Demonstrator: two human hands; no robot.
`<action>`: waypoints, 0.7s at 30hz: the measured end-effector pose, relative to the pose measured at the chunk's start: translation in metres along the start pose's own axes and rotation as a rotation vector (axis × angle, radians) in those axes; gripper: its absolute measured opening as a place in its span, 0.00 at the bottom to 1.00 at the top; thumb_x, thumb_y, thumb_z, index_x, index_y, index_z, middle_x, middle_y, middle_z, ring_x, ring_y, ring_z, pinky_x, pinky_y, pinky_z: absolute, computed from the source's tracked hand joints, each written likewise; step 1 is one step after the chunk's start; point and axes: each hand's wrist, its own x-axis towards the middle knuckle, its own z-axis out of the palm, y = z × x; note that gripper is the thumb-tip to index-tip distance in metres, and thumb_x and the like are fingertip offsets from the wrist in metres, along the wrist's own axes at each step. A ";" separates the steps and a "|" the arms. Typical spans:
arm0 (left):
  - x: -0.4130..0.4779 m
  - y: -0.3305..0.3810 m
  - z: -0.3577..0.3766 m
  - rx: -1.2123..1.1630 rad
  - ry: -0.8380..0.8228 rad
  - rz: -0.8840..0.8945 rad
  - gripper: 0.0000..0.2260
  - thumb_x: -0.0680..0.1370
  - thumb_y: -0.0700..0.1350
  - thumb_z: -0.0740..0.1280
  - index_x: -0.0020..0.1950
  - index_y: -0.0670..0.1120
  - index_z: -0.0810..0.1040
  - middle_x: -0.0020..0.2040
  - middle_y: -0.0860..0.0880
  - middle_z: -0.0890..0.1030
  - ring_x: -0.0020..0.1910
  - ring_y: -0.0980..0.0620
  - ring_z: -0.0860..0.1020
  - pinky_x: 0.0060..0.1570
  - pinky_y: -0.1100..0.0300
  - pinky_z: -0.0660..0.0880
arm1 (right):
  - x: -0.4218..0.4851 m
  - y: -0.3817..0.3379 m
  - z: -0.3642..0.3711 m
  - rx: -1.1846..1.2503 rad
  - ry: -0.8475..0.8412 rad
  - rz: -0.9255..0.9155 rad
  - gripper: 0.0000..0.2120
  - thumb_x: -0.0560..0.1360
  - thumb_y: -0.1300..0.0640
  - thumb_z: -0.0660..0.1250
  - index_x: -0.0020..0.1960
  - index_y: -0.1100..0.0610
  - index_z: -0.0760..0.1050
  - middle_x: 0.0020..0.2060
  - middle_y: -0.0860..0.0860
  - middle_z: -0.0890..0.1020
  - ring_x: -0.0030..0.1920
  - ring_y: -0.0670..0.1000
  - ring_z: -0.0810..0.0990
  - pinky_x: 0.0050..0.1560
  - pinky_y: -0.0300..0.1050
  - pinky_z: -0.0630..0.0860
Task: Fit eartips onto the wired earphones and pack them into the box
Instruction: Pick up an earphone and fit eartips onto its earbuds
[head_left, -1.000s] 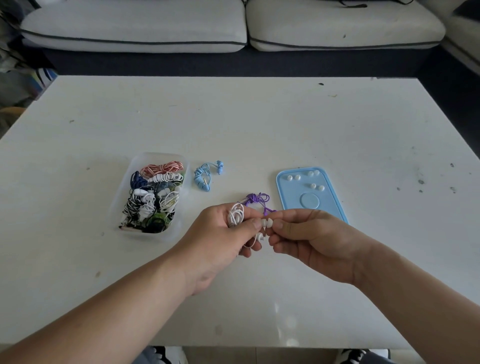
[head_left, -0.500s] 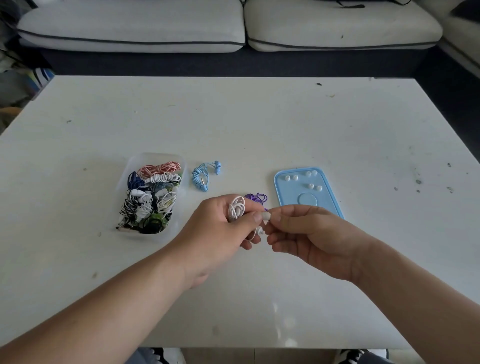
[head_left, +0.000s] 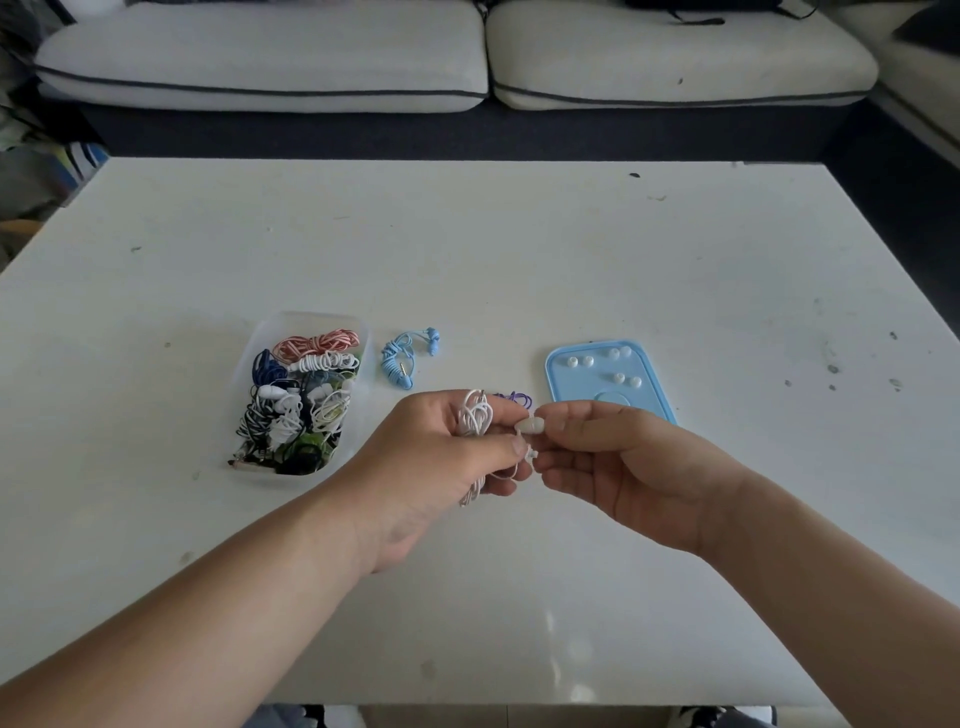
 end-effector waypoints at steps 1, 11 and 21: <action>0.001 0.000 0.001 -0.005 0.010 -0.009 0.11 0.78 0.32 0.71 0.58 0.43 0.85 0.50 0.39 0.87 0.44 0.47 0.85 0.44 0.59 0.82 | 0.000 -0.002 0.000 -0.016 0.023 -0.003 0.11 0.78 0.65 0.67 0.58 0.66 0.82 0.47 0.57 0.85 0.42 0.52 0.84 0.43 0.41 0.83; 0.019 0.015 0.012 -0.074 0.126 0.011 0.09 0.78 0.31 0.71 0.55 0.42 0.84 0.50 0.41 0.88 0.47 0.43 0.88 0.44 0.59 0.84 | 0.046 -0.041 -0.035 -0.906 0.791 -0.445 0.05 0.77 0.60 0.69 0.50 0.54 0.83 0.41 0.51 0.84 0.34 0.50 0.80 0.37 0.40 0.77; 0.029 0.020 0.006 -0.119 0.166 0.021 0.10 0.78 0.30 0.71 0.57 0.41 0.83 0.48 0.42 0.88 0.43 0.48 0.87 0.39 0.62 0.82 | 0.087 -0.033 -0.044 -1.533 0.733 -0.341 0.08 0.80 0.58 0.65 0.53 0.53 0.84 0.54 0.51 0.76 0.53 0.56 0.77 0.48 0.49 0.78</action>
